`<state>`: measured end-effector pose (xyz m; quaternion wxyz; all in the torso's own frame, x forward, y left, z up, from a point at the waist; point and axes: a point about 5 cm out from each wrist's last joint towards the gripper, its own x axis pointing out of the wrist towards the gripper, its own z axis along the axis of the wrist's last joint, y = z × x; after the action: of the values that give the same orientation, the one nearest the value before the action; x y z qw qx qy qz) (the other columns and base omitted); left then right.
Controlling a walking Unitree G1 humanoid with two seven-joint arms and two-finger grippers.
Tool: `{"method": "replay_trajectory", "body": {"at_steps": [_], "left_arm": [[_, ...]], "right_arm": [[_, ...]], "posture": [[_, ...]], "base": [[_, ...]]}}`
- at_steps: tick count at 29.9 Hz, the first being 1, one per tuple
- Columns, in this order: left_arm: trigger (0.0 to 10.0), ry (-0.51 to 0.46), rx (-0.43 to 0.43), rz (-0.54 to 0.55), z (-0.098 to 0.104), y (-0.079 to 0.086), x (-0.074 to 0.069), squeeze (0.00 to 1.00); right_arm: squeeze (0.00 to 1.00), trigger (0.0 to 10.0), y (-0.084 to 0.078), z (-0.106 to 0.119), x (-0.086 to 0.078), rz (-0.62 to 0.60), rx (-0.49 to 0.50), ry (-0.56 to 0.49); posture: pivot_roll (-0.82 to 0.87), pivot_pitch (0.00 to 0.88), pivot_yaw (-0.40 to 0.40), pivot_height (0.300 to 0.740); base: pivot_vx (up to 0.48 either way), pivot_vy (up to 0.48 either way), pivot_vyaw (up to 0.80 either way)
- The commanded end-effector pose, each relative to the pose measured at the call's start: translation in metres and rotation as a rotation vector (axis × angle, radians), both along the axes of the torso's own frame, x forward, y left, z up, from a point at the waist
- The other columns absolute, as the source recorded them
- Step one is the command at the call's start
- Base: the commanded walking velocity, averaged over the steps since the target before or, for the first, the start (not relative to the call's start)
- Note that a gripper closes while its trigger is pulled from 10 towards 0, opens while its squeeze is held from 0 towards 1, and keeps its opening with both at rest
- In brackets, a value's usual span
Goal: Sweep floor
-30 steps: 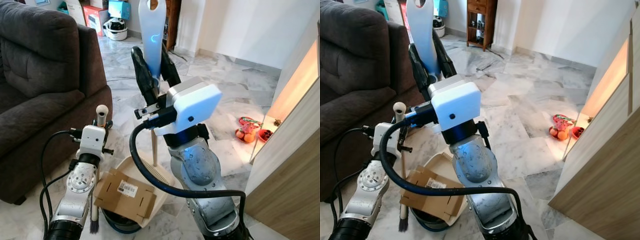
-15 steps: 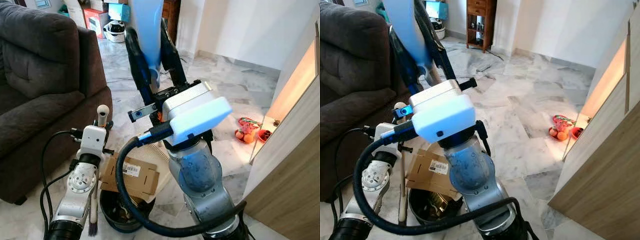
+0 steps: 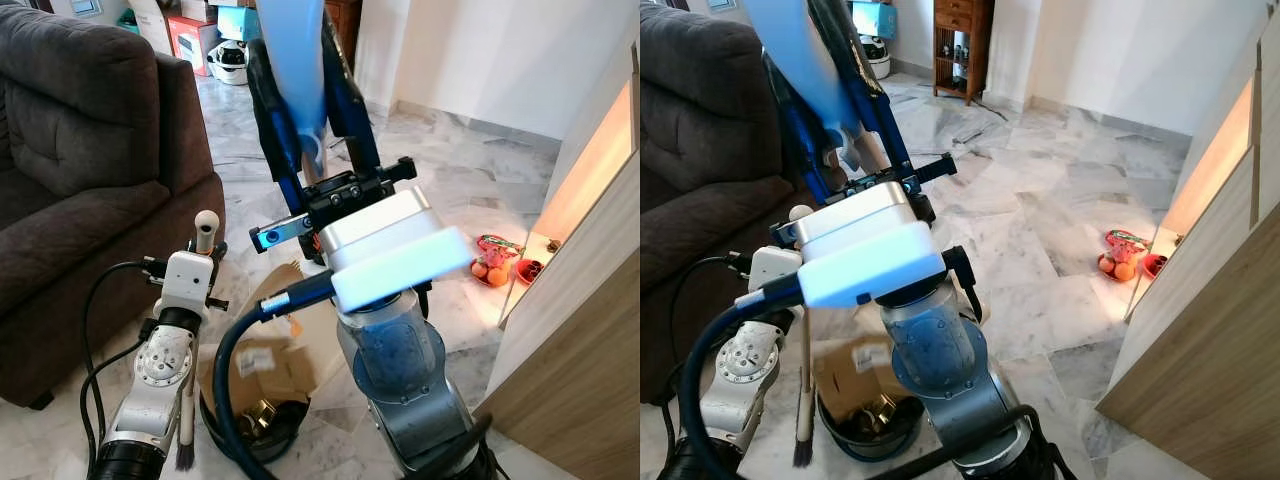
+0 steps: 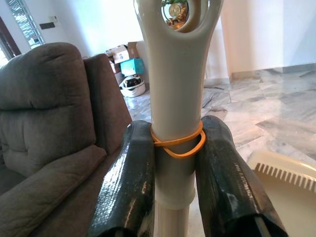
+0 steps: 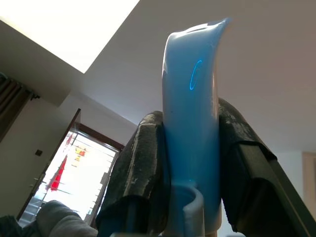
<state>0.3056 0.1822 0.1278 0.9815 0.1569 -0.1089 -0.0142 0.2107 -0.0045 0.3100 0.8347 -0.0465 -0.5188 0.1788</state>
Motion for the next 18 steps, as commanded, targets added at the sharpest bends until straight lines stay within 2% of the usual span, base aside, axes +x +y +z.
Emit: {"method": "replay_trajectory", "body": {"at_steps": [1,3,5,6,8,9,10,13,15,17,18], "left_arm": [[10.0,-0.047,0.043,-0.010,0.009,-0.002,0.000,0.00],[10.0,-0.047,0.043,-0.011,0.008,-0.002,0.000,0.00],[10.0,-0.046,0.043,-0.013,0.008,-0.002,0.001,0.00],[10.0,-0.045,0.043,-0.013,0.008,-0.003,0.001,0.00],[10.0,-0.045,0.041,-0.017,0.008,-0.003,0.000,0.00],[10.0,-0.045,0.041,-0.017,0.008,-0.003,0.000,0.00],[10.0,-0.044,0.039,-0.020,0.008,-0.004,0.000,0.00],[10.0,-0.041,0.037,-0.022,0.007,-0.003,0.000,0.00],[10.0,-0.041,0.032,-0.030,0.007,-0.004,0.000,0.00],[10.0,-0.041,0.031,-0.034,0.008,-0.004,0.000,0.00],[10.0,-0.038,0.030,-0.041,0.007,-0.005,-0.001,0.00]], "right_arm": [[0.00,10.0,-0.003,0.013,-0.013,0.012,0.040,-0.094],[0.00,10.0,-0.003,0.013,-0.013,0.010,0.041,-0.090],[0.00,10.0,-0.010,0.010,0.004,-0.039,0.092,0.024],[0.00,10.0,-0.012,0.009,0.007,-0.047,0.098,0.037],[0.00,10.0,-0.023,0.007,0.025,-0.137,0.099,0.077],[0.00,10.0,-0.023,0.007,0.025,-0.137,0.099,0.077],[0.00,10.0,-0.037,0.006,0.040,-0.211,0.094,0.086],[0.00,10.0,-0.045,0.004,0.048,-0.273,0.063,0.070],[0.00,10.0,-0.066,-0.004,0.068,-0.387,0.014,0.091],[0.00,10.0,-0.072,-0.007,0.074,-0.415,0.005,0.109],[0.00,10.0,-0.088,-0.018,0.086,-0.477,0.000,0.164]], "posture": [[0.13,0.000,-0.020,0.740],[0.13,0.000,-0.020,0.740],[0.12,0.000,-0.021,0.740],[0.12,0.000,-0.021,0.740],[0.12,0.000,-0.020,0.740],[0.12,0.000,-0.020,0.740],[0.12,0.000,-0.020,0.740],[0.12,0.000,-0.019,0.740],[0.12,0.000,-0.017,0.740],[0.12,0.000,-0.017,0.740],[0.12,0.000,-0.016,0.740]], "base": [[0.000,0.000,0.00],[0.000,0.000,0.00],[0.000,0.000,0.00],[0.000,0.000,0.00],[0.000,0.000,0.00],[0.000,0.000,0.00],[0.000,0.000,0.00],[0.000,0.000,0.00],[0.000,0.000,0.00],[0.000,0.000,0.00],[0.000,0.000,0.00]]}}
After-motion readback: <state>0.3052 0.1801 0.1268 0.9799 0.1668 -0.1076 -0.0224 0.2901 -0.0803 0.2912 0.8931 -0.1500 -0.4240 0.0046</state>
